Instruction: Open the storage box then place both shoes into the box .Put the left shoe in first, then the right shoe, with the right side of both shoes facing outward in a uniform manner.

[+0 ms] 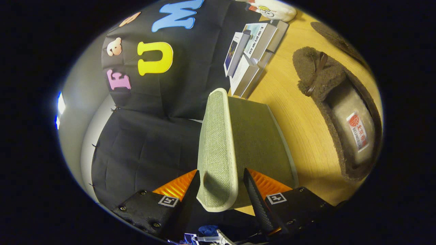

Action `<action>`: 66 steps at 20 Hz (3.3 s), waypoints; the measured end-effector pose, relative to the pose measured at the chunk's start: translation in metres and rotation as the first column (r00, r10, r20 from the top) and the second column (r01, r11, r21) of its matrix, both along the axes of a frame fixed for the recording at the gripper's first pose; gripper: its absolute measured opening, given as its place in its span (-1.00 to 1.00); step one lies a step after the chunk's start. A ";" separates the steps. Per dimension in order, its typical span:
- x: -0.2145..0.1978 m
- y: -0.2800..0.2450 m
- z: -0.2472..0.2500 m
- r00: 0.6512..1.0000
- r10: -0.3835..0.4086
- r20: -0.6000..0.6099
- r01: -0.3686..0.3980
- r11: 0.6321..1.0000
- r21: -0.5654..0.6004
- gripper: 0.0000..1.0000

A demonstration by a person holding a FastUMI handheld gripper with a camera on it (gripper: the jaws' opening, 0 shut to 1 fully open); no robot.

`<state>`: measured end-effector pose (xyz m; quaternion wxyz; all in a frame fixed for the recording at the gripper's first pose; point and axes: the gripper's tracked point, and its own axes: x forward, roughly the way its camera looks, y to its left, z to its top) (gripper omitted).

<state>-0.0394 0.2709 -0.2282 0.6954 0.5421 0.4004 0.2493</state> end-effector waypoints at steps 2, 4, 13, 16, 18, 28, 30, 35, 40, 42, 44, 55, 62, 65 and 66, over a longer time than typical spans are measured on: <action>0.005 -0.005 0.003 1.000 -0.023 -0.017 0.023 1.000 0.021 -0.07; 0.002 -0.007 0.007 1.000 -0.005 0.005 0.005 1.000 0.024 -0.10; 0.018 -0.004 0.052 0.995 0.034 0.094 -0.027 0.997 -0.068 -1.00; 0.022 0.005 0.088 0.988 0.050 0.145 -0.043 0.998 -0.055 -1.00; 0.024 0.014 0.106 0.983 0.067 0.172 -0.055 0.996 -0.074 -1.00; 0.021 0.081 0.159 0.938 0.182 0.296 -0.092 0.952 -0.293 -1.00; 0.019 0.099 0.160 0.928 0.210 0.308 -0.087 0.925 -0.370 -1.00; 0.008 0.150 0.168 0.887 0.306 0.345 -0.110 0.866 -0.487 -0.96; 0.004 0.196 0.175 0.837 0.392 0.381 -0.147 0.833 -0.534 -0.75; -0.001 0.208 0.181 0.808 0.425 0.407 -0.159 0.823 -0.545 -0.47; 0.003 0.204 0.185 0.788 0.433 0.438 -0.129 0.811 -0.571 0.38; 0.044 0.056 0.169 0.764 0.382 0.520 0.186 0.641 -0.744 0.95; 0.062 -0.057 0.143 0.804 0.323 0.499 0.285 0.527 -0.800 0.95; 0.067 -0.098 0.122 0.823 0.310 0.476 0.298 0.478 -0.826 0.95; 0.069 -0.109 0.114 0.829 0.306 0.468 0.298 0.466 -0.833 0.95</action>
